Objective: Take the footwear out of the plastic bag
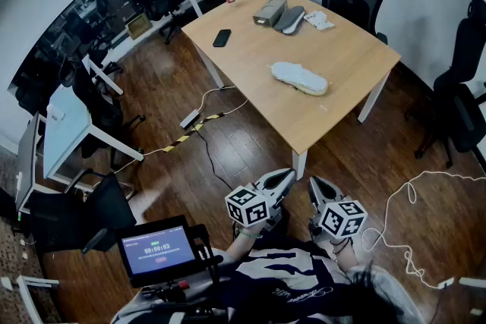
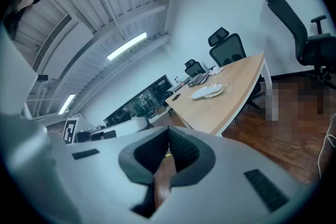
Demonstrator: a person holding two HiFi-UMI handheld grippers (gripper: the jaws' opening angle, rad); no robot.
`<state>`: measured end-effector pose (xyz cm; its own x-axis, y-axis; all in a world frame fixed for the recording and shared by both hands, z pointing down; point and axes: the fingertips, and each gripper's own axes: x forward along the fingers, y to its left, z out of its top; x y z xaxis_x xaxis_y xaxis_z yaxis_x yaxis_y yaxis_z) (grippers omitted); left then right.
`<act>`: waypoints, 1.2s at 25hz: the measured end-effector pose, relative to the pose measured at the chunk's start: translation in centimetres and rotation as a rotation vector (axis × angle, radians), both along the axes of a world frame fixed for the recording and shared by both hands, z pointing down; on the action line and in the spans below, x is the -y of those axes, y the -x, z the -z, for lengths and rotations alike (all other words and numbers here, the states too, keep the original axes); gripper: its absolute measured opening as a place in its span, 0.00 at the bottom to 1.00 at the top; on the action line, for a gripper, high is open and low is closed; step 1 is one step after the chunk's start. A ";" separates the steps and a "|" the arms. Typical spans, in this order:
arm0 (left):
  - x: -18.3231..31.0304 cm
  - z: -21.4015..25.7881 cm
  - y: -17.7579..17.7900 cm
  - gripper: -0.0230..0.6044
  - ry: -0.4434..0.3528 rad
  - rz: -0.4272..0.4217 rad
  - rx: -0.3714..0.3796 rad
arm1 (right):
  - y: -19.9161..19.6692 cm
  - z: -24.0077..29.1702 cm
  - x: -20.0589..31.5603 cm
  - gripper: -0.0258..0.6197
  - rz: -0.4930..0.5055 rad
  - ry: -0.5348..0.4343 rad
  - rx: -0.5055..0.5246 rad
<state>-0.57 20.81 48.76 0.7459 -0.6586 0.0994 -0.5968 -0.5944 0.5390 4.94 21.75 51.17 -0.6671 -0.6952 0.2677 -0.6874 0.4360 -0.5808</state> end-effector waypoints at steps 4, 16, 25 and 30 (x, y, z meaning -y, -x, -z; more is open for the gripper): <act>4.0 -0.5 1.0 0.04 0.001 0.000 -0.005 | -0.1 -0.3 3.8 0.02 -0.028 -0.003 -0.009; 22.6 0.9 8.3 0.04 -0.032 -0.057 0.024 | 5.3 0.4 20.3 0.02 -0.134 -0.011 -0.007; 30.5 -3.1 12.3 0.04 0.081 -0.013 0.023 | 6.0 -0.8 26.1 0.02 -0.206 0.036 -0.036; 32.8 -5.8 12.3 0.05 0.177 0.018 0.003 | 3.6 -1.2 27.8 0.02 -0.249 0.061 -0.064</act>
<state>-12.84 -11.98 54.56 0.7335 -0.6440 0.2175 -0.6085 -0.4793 0.6325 1.33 -6.02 52.39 -0.4581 -0.8169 0.3504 -0.8050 0.2142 -0.5532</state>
